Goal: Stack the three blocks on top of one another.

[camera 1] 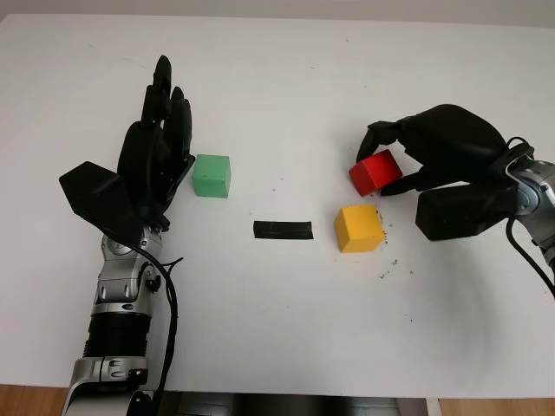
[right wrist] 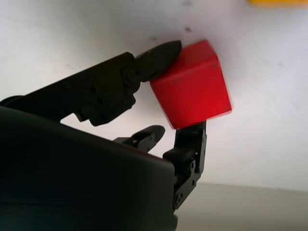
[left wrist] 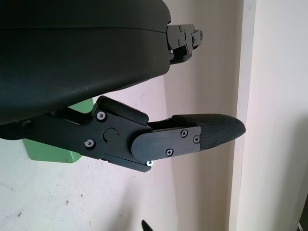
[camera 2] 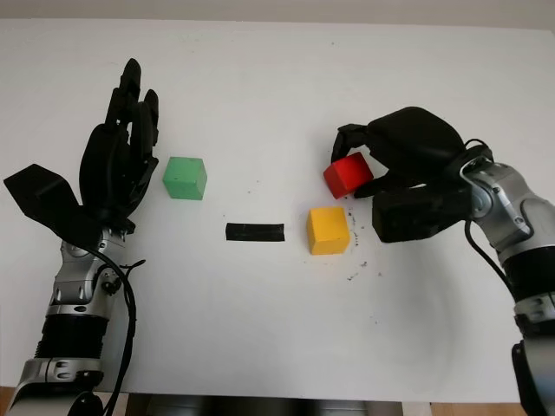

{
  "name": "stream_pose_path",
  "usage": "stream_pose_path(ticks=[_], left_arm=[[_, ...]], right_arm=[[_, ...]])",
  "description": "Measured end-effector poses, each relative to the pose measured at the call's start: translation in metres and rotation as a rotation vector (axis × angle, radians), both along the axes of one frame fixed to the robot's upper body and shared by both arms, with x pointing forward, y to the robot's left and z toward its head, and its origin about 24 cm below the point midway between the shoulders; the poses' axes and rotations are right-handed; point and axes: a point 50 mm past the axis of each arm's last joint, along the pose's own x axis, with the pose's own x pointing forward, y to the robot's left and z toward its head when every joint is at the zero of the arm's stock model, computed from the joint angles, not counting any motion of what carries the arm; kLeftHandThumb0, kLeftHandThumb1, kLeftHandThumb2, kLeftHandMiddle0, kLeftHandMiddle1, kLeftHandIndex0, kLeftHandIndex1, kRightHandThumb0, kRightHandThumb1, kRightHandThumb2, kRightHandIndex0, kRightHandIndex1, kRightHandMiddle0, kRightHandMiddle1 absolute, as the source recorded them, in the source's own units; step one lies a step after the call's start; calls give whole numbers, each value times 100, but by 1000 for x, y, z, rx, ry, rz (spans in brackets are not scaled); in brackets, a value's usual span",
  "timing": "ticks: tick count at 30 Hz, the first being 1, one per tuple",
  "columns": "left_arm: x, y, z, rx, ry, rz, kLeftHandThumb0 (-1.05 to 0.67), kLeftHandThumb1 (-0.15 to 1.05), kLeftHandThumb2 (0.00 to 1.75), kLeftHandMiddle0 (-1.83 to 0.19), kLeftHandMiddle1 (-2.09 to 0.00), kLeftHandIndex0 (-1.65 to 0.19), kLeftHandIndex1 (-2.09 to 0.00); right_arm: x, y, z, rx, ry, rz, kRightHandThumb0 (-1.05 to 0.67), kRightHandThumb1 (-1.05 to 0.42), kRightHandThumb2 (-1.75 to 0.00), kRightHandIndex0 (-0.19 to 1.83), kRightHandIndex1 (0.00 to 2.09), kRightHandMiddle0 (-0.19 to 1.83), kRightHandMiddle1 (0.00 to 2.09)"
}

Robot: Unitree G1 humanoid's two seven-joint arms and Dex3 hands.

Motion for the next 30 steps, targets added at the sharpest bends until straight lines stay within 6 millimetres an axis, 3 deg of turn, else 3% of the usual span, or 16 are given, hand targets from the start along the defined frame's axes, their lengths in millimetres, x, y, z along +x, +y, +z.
stream_pose_path(ticks=[6, 10, 22, 30], left_arm=[[0, 0, -1, 2, -2, -2, -76, 105, 55, 12, -6, 10, -6], [0, 0, -1, 2, 0, 3, -75, 105, 56, 11, -6, 10, -6], [1, 0, -3, 3, 2, 3, -76, 105, 56, 11, -5, 11, -5], [1, -1, -4, -8, 5, -1, -75, 105, 55, 11, -5, 10, -5]], right_arm=[[5, 20, 40, 188, -4, 44, -27, -90, -5, 53, 6, 44, 132], [3, 42, 49, 269, 44, 130, -34, -89, -5, 55, 7, 47, 137], [-11, 77, 47, 370, 238, 276, -37, -90, -5, 51, 5, 42, 149], [-23, 89, 17, 519, 392, 334, -39, -89, -5, 45, 1, 41, 153]])
